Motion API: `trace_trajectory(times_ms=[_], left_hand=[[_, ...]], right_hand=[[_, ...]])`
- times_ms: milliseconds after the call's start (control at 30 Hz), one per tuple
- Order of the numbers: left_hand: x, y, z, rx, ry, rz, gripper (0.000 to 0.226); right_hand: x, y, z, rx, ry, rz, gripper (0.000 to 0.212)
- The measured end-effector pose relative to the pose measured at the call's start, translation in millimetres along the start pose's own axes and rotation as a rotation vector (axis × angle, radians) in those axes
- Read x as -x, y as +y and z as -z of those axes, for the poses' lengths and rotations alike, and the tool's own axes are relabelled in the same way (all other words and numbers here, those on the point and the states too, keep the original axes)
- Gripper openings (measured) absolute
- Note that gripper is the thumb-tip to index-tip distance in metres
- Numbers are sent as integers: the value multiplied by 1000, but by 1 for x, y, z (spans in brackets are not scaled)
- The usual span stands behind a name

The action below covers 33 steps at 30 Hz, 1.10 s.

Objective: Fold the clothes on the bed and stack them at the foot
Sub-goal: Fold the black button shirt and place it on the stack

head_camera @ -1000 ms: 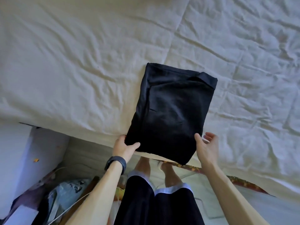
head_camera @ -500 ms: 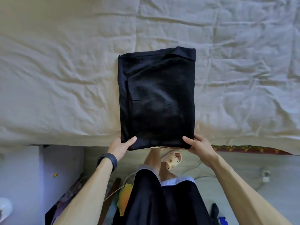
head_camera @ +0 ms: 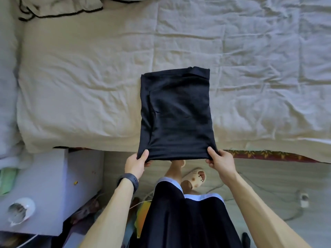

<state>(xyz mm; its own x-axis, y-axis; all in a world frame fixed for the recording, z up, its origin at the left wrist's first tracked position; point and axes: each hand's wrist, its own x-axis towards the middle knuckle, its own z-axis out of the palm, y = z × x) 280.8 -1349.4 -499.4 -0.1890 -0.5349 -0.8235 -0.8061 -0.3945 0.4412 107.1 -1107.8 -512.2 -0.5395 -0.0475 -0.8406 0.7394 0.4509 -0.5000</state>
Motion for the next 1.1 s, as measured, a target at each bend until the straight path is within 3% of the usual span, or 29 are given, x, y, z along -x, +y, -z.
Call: trace_trajectory(times_ms=[367, 500, 600, 700, 767, 833, 967, 1033, 1100], left_hand=[[73, -18, 17, 102, 65, -1, 22], [90, -14, 18, 230, 86, -140, 38], [89, -1, 16, 264, 56, -193, 26], [74, 18, 23, 314, -33, -67, 34], [58, 34, 30, 319, -150, -39, 33], [35, 53, 35, 136, -240, -111, 33], [-24, 92, 31, -355, -188, -299, 5], [-52, 113, 28, -569, -39, -384, 25], [-77, 129, 19, -592, 51, -432, 32]], right_hand=[[72, 24, 30, 77, -13, 42, 14], [95, 23, 32, 23, 48, 90, 19], [94, 17, 33, -124, -44, 58, 14], [79, 0, 41, -193, -137, 23, 14], [67, -20, 45, -160, -227, 55, 30], [46, -42, 43, 42, -239, 149, 42], [-9, -82, 24, 275, -120, 305, 4], [-36, -100, 8, 384, -17, 378, 17], [-59, -117, -10, 404, 48, 410, 19]])
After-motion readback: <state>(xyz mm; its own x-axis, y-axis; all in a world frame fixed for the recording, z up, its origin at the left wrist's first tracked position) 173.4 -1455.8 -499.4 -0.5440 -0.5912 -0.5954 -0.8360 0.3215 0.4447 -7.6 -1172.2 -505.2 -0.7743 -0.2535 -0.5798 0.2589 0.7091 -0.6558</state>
